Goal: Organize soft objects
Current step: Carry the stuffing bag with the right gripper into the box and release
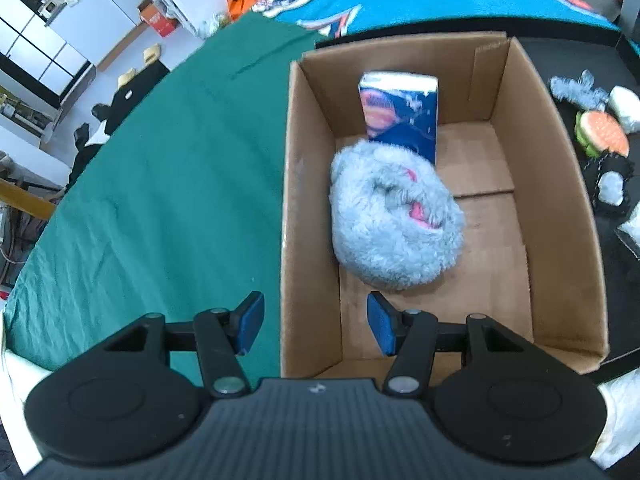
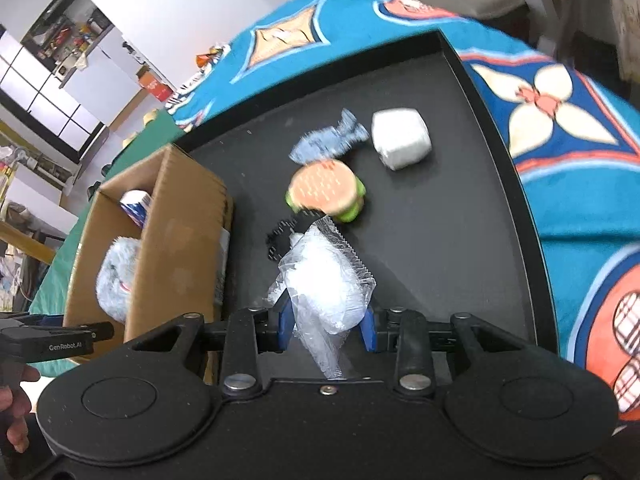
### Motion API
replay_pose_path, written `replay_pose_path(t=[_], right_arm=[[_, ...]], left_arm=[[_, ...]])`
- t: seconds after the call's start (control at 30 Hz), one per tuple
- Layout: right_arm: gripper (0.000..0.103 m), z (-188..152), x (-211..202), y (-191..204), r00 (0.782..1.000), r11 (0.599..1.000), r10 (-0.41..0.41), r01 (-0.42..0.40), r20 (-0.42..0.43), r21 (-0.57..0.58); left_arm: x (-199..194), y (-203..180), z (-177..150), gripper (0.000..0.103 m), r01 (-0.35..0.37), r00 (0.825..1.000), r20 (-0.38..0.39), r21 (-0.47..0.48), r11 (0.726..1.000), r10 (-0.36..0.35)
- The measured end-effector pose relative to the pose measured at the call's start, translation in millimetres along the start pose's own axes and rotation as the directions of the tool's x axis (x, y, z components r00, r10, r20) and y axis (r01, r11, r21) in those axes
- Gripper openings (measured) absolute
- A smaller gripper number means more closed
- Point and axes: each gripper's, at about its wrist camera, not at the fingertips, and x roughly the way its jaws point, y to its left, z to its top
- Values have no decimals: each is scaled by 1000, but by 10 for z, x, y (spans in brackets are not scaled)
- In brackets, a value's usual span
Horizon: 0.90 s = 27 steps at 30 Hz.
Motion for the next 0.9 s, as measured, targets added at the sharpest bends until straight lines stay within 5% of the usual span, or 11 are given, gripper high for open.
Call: replay_pose_path(t=[0.9], right_arm=[[33,463,-195,1078,993,973,42,-15,109,-231]], left_arm=[[52,308,-22,51,108,994,40,-136,985,-103]])
